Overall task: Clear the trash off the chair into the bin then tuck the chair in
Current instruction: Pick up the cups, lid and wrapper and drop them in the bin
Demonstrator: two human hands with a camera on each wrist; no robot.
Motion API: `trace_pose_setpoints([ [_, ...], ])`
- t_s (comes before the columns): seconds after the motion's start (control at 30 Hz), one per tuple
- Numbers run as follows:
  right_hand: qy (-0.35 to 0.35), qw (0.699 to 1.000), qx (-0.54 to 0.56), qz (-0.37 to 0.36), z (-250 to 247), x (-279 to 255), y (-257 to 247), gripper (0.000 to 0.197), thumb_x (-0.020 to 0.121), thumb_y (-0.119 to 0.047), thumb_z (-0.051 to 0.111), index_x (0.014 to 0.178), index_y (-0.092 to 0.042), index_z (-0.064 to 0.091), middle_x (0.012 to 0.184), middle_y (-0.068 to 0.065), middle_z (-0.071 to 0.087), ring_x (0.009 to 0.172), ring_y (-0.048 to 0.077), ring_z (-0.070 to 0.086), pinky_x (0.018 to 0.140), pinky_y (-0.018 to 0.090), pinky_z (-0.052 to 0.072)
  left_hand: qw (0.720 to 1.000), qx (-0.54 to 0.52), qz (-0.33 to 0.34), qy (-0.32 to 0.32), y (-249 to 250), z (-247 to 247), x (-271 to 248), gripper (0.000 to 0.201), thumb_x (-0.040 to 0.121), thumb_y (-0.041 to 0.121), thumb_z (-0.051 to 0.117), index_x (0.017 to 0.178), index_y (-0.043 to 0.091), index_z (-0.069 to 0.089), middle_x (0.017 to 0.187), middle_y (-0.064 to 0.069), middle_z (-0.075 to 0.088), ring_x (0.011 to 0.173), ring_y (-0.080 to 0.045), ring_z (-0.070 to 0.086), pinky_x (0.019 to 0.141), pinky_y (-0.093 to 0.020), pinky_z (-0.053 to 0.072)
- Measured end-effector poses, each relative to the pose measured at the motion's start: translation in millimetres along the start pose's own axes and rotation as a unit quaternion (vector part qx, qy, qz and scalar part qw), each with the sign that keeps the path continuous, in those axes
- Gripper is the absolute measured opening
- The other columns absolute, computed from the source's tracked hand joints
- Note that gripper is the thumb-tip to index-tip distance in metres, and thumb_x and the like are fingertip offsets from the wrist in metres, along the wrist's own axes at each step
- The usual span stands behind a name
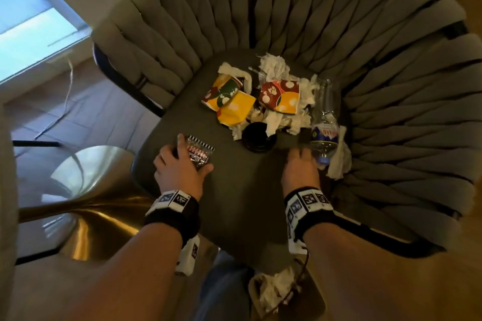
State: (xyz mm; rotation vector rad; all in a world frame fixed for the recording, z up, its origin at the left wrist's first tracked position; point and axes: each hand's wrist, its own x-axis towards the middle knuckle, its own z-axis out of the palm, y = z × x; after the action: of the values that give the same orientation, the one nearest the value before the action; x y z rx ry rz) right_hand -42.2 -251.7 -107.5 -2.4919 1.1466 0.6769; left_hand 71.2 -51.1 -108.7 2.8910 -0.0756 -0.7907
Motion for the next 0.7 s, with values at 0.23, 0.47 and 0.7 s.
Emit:
trace_pose_setpoints([
  [0.23,-0.006,0.934,0.333,0.130,-28.6,-31.9,-16.5,0.015,0.098,-0.018,0.043,0.107,-0.024,0.053,0.097,0.004,0.061,0.088,0.023,0.062,0.074,0.035,0.051,0.993,-0.107,0.045,-0.006,13.4,-9.9,-5.0,0.038,0.095,0.023,0.059,0.130,0.017,0.046,0.127,-0.009,0.051,0.095,-0.021,0.059,0.084,-0.040,0.052],
  [0.47,-0.110,0.942,0.295,0.120,-38.9,28.8,-58.2,0.061,0.081,-0.052,0.066,0.126,-0.015,0.048,0.120,0.008,0.062,0.113,0.030,0.058,0.093,0.040,0.049,0.962,-0.229,0.129,0.069,78.4,-58.1,46.2,0.055,0.091,0.036,0.066,0.137,0.017,0.042,0.136,-0.010,0.044,0.104,-0.019,0.057,0.071,-0.016,0.041],
  [0.7,-0.055,0.956,0.287,0.022,-68.4,-22.3,-29.5,0.030,0.088,-0.043,0.057,0.112,-0.025,0.060,0.104,-0.002,0.063,0.095,0.014,0.060,0.083,0.035,0.050,0.980,-0.024,0.185,-0.072,117.3,-52.3,79.7,0.138,0.055,0.078,0.074,0.150,0.042,-0.019,0.161,-0.014,0.007,0.141,-0.041,0.032,0.109,-0.067,0.023],
])
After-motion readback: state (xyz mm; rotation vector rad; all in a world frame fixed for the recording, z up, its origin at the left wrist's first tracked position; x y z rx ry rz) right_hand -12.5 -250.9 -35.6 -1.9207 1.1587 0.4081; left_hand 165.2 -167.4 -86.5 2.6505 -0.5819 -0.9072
